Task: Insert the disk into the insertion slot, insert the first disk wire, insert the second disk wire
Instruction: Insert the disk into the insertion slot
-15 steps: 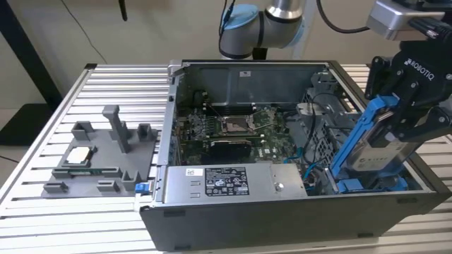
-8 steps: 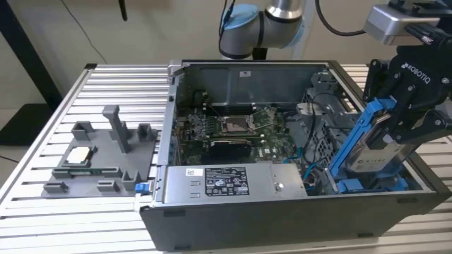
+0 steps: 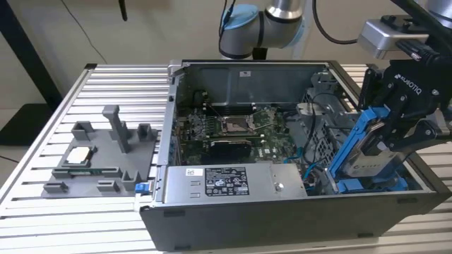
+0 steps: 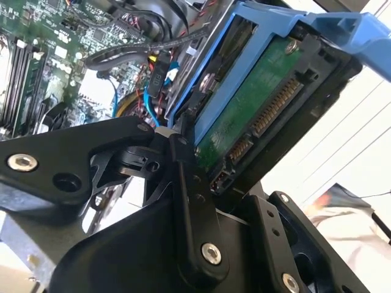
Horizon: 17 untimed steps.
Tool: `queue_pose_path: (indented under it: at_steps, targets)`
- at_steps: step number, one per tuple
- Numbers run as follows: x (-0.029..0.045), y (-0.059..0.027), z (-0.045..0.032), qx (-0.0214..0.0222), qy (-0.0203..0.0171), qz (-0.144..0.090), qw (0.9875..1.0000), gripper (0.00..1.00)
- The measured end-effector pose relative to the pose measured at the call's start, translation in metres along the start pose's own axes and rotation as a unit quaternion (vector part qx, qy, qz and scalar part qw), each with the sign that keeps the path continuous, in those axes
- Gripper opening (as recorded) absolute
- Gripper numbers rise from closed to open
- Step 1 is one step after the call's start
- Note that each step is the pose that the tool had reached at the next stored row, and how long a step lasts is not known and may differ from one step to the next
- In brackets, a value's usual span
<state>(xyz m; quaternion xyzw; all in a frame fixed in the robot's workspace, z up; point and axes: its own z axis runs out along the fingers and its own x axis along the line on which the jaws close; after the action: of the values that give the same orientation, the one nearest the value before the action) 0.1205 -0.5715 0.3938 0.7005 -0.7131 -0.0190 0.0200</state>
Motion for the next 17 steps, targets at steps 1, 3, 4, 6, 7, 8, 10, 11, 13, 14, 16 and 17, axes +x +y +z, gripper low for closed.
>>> queue_pose_path:
  at_steps: [1, 3, 4, 6, 7, 8, 10, 11, 13, 14, 16, 17]
  targets:
    - [0.0000, -0.0001, 0.0019, -0.0004, 0.0000, 0.000, 1.0000, 0.33]
    - [0.0000, -0.0003, 0.0055, -0.0012, 0.0000, 0.000, 1.0000, 0.33]
    - [0.0000, -0.0004, 0.0073, -0.0017, 0.0000, 0.000, 1.0000, 0.33]
    - [0.0000, -0.0005, 0.0101, -0.0028, 0.0000, 0.000, 1.0000, 0.33]
    - [0.0000, -0.0005, 0.0102, -0.0031, 0.0000, 0.000, 1.0000, 0.33]
    - [0.0000, -0.0005, 0.0102, -0.0032, 0.0001, 0.000, 1.0000, 0.33]
    - [0.0000, -0.0005, 0.0102, -0.0036, 0.0001, 0.000, 1.0000, 0.33]
    - [0.0000, -0.0005, 0.0102, -0.0037, 0.0001, 0.000, 1.0000, 0.33]
    - [0.0000, -0.0005, 0.0102, -0.0040, 0.0001, 0.000, 1.0000, 0.33]
    - [0.0000, -0.0005, 0.0102, -0.0042, 0.0001, 0.000, 1.0000, 0.33]
    - [0.0000, -0.0006, 0.0102, -0.0045, 0.0001, 0.000, 1.0000, 0.33]
    - [0.0000, -0.0005, 0.0102, -0.0046, 0.0001, 0.000, 1.0000, 0.33]
